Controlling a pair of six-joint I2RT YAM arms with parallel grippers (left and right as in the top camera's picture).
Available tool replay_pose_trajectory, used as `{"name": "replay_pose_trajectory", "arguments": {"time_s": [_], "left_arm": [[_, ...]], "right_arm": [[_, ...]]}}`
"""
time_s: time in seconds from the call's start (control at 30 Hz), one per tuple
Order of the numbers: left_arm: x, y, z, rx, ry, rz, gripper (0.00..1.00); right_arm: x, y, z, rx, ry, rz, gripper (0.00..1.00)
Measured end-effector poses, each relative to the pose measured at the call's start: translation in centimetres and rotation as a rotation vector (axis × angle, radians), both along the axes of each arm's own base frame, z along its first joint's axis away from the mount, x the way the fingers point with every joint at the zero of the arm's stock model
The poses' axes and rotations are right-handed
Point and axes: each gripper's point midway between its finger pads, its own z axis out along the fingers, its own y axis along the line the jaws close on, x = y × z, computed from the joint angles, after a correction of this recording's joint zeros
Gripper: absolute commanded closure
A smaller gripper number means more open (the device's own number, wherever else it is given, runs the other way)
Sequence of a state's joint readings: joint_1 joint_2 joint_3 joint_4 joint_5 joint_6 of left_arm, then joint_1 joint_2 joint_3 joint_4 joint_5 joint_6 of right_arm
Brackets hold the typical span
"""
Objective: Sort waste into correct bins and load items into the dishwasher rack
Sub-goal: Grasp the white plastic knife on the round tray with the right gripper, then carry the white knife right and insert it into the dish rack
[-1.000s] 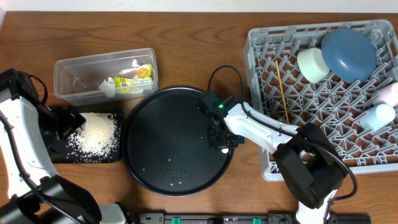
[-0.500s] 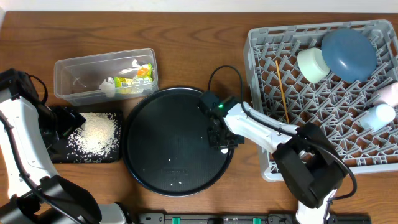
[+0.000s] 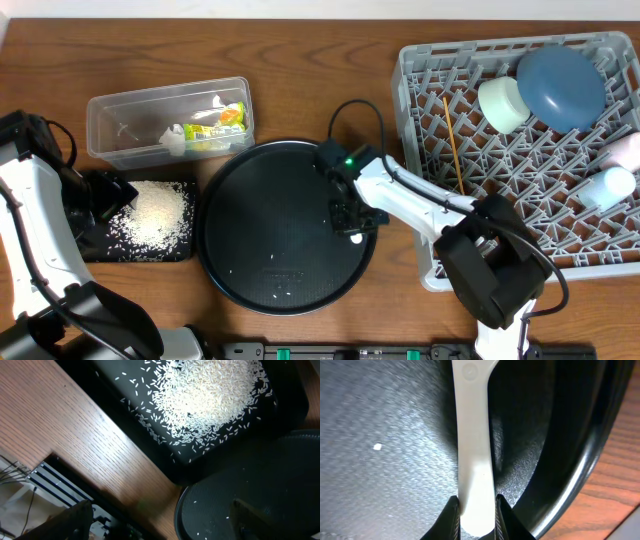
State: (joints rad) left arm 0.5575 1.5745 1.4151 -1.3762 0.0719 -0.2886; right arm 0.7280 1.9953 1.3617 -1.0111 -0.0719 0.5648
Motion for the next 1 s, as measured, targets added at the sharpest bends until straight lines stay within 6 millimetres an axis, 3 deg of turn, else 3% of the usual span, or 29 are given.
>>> {"name": "replay_pose_trajectory", "arguments": {"time_s": [0.27, 0.67, 0.83, 1.0], "left_arm": [[0.0, 0.0, 0.0, 0.000, 0.000, 0.000, 0.12], [0.0, 0.0, 0.0, 0.000, 0.000, 0.000, 0.12], [0.0, 0.0, 0.0, 0.000, 0.000, 0.000, 0.12], [0.0, 0.0, 0.0, 0.000, 0.000, 0.000, 0.12]], "right_arm": [[0.6, 0.4, 1.7, -0.003, -0.008, 0.015, 0.90], [4.4, 0.9, 7.4, -0.003, -0.132, 0.044, 0.90], [6.9, -2.0, 10.0, 0.015, -0.199, -0.021, 0.89], [9.8, -7.6, 14.1, 0.040, -0.299, -0.123, 0.89]]}}
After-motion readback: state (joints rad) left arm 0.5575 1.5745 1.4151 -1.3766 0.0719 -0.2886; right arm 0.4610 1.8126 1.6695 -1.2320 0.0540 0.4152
